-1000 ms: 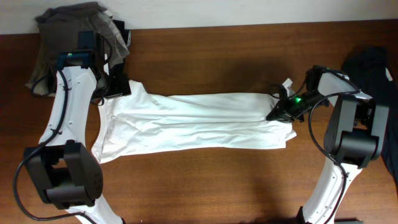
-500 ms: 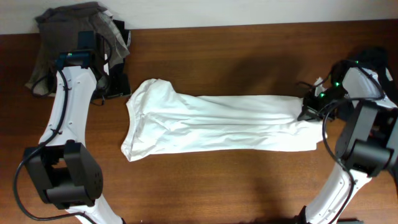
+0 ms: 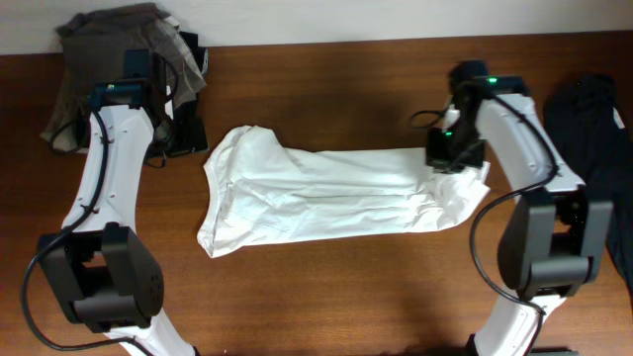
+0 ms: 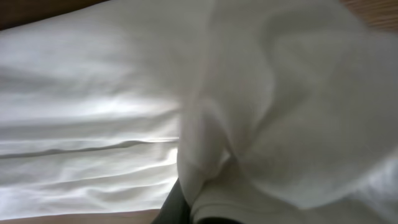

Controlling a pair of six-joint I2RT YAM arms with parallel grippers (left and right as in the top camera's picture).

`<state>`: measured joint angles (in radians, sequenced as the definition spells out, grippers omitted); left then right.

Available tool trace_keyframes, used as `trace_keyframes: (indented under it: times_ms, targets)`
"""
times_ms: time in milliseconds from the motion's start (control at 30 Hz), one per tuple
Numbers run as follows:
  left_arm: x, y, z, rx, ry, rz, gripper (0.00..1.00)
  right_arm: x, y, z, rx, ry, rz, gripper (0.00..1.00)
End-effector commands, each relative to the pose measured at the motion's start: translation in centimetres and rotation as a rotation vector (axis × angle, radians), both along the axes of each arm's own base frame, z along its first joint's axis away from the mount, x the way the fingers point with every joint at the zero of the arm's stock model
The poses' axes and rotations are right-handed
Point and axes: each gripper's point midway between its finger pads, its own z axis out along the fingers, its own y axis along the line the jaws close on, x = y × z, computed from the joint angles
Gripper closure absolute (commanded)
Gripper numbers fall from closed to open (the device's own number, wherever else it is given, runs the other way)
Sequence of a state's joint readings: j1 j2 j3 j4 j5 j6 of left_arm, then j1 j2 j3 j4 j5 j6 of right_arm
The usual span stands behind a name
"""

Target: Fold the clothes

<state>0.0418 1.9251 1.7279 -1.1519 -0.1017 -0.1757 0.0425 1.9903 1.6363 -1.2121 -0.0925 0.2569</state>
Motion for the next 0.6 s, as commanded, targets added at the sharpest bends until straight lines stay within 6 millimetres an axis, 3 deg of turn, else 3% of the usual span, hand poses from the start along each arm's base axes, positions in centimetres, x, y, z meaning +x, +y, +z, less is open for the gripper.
trace_keyframes:
  times_ms: [0, 267, 467, 567]
  targets:
    - [-0.3, 0.1, -0.7, -0.007, 0.019, 0.000, 0.01, 0.1, 2.6, -0.8, -0.027, 0.009, -0.021, 0.96]
    - [-0.3, 0.1, -0.7, -0.008, 0.022, 0.000, 0.01, -0.5, 6.8, -1.2, -0.026, 0.011, -0.017, 0.83]
    - [-0.3, 0.1, -0.7, -0.007, 0.022, 0.000, 0.01, -0.5, 9.6, -1.2, -0.018, -0.018, 0.035, 0.48]
    - [-0.3, 0.1, -0.7, -0.008, 0.022, 0.000, 0.01, -0.4, 9.6, -1.1, -0.018, -0.021, 0.034, 0.44]
